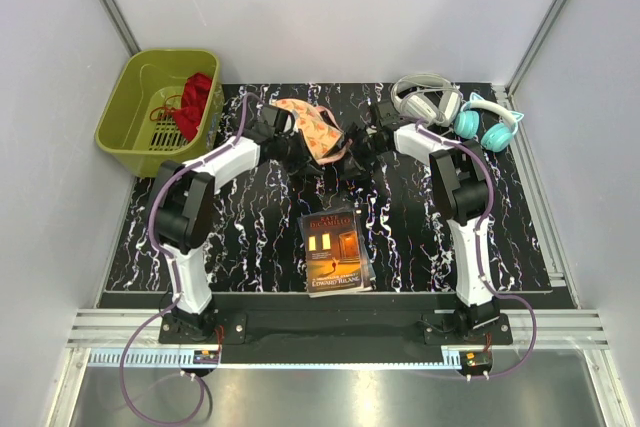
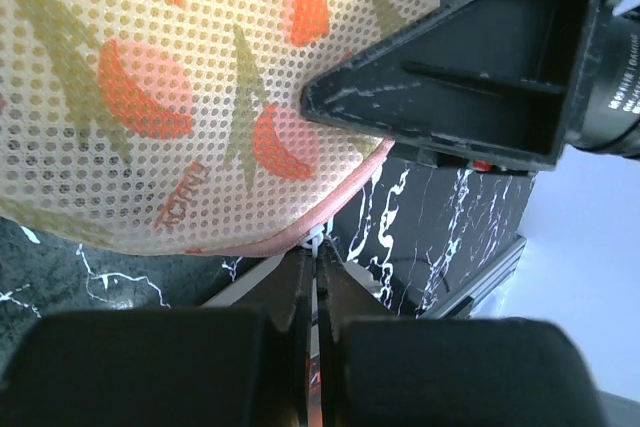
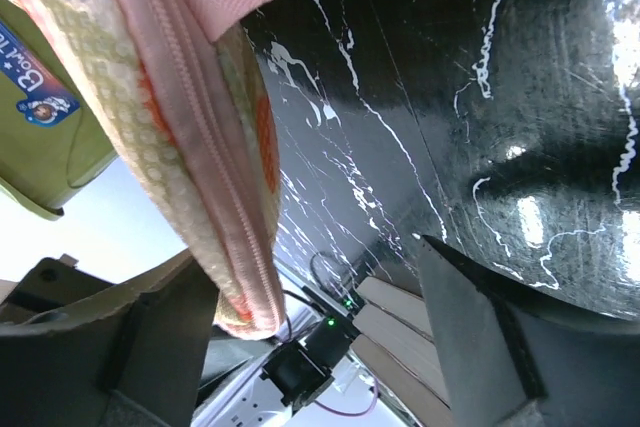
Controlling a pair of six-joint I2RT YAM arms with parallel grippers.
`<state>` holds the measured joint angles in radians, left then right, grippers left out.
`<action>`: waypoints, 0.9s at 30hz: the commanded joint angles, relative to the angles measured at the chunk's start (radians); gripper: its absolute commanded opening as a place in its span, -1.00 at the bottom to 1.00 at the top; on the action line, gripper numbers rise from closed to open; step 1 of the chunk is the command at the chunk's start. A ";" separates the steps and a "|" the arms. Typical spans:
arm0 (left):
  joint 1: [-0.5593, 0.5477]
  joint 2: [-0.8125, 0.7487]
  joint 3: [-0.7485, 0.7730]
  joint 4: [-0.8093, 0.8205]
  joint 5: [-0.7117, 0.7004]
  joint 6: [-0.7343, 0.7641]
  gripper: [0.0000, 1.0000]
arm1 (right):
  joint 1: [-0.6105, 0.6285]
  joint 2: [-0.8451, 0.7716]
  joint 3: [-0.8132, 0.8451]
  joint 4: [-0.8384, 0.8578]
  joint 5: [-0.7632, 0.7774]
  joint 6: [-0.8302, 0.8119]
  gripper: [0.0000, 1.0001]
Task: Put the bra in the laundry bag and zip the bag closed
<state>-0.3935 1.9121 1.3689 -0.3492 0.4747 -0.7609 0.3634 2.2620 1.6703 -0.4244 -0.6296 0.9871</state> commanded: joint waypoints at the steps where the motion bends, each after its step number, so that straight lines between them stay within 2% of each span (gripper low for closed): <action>1: -0.004 0.011 0.038 0.021 0.021 -0.017 -1.00 | 0.000 -0.052 0.014 0.013 0.004 0.031 0.61; 8: -0.018 0.027 0.029 0.018 0.018 -0.003 -1.00 | 0.008 -0.025 0.054 0.030 0.001 0.093 -0.03; 9: -0.018 0.028 0.025 0.015 0.012 0.001 -1.00 | 0.006 -0.021 0.057 0.032 0.001 0.094 -0.26; 11: -0.013 0.028 0.015 0.007 0.004 0.012 -1.00 | 0.002 -0.019 0.059 0.032 0.002 0.101 -0.48; 12: -0.008 0.025 0.000 0.000 -0.002 0.026 -1.00 | -0.010 -0.019 0.054 0.032 0.002 0.101 -0.71; 14: 0.017 0.010 -0.024 -0.002 -0.005 0.041 -1.00 | -0.024 -0.018 0.043 0.033 -0.013 0.099 -0.88; 19: 0.132 -0.030 -0.125 -0.013 -0.015 0.097 -1.00 | -0.061 -0.009 0.025 0.033 -0.048 0.075 -0.99; 25: 0.163 -0.009 -0.064 -0.079 -0.025 0.192 -1.00 | -0.061 0.016 0.043 0.036 -0.103 0.041 -1.00; 27: 0.160 -0.001 -0.025 -0.102 -0.033 0.198 -0.99 | -0.063 0.024 0.060 0.036 -0.111 0.033 -0.77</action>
<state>-0.2554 1.9289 1.2758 -0.3622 0.5056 -0.6415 0.3412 2.2768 1.6901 -0.4011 -0.7040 1.0653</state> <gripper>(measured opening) 0.012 0.055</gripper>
